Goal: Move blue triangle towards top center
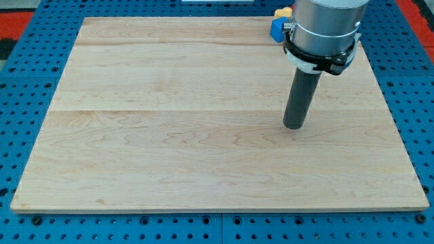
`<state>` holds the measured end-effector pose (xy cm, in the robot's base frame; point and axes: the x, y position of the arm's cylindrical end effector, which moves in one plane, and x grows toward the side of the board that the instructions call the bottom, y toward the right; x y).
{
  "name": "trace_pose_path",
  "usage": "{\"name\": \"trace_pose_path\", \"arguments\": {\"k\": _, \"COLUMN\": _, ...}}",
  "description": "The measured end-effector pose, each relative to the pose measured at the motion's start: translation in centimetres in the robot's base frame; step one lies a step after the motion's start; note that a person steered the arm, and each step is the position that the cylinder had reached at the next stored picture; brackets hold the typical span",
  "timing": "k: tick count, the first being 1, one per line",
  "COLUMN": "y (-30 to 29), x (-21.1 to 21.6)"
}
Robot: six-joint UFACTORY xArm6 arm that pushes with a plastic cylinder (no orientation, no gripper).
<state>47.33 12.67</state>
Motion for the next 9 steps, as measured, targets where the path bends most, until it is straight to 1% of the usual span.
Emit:
{"name": "trace_pose_path", "arguments": {"k": 1, "y": 3.4, "x": 0.0}}
{"name": "trace_pose_path", "arguments": {"k": 2, "y": 7.1, "x": -1.5}}
{"name": "trace_pose_path", "arguments": {"k": 3, "y": 11.1, "x": -4.5}}
{"name": "trace_pose_path", "arguments": {"k": 5, "y": 18.5, "x": -12.2}}
{"name": "trace_pose_path", "arguments": {"k": 6, "y": 21.1, "x": -16.4}}
{"name": "trace_pose_path", "arguments": {"k": 8, "y": 21.7, "x": -19.2}}
{"name": "trace_pose_path", "arguments": {"k": 9, "y": 19.5, "x": -22.0}}
